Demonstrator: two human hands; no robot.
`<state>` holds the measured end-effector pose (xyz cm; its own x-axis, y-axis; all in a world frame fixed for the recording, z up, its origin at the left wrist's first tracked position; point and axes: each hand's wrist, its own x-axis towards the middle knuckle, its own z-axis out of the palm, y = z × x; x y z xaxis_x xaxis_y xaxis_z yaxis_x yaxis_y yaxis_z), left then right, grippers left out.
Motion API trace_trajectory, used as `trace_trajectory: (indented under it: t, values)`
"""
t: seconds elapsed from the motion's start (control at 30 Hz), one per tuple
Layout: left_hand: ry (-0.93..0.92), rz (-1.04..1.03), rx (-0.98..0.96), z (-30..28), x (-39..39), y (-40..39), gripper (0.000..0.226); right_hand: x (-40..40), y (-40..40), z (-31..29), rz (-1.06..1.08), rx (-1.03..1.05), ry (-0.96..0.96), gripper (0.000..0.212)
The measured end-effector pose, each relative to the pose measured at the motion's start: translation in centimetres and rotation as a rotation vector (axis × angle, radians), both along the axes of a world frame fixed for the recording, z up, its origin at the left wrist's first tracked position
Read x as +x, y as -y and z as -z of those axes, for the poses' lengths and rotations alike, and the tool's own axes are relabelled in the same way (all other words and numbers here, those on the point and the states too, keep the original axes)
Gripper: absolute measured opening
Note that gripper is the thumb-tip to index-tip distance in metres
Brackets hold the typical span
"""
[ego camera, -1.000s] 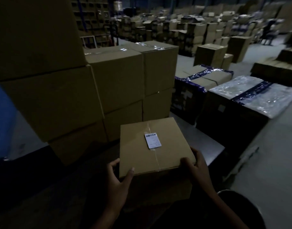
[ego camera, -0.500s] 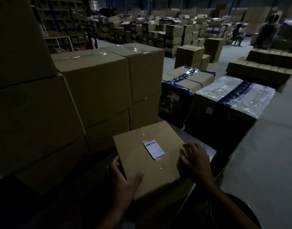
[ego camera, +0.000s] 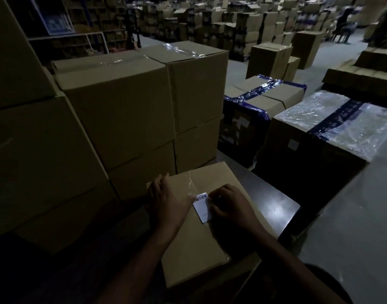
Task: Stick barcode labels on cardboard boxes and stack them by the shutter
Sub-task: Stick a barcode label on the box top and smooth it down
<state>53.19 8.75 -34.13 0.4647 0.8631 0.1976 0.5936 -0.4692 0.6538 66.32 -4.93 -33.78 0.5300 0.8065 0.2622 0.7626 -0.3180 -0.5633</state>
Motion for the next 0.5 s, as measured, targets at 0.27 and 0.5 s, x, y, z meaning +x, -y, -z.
trace_trajectory:
  t: [0.27, 0.5]
  values:
    - [0.015, -0.057, 0.027, 0.32, 0.21, -0.06, 0.086, -0.39, 0.11, 0.21, -0.041, -0.026, 0.048, 0.011]
    - [0.025, -0.063, 0.020, 0.35, 0.24, -0.22, 0.081, -0.52, 0.15, -0.21, -0.039, -0.031, 0.025, 0.015]
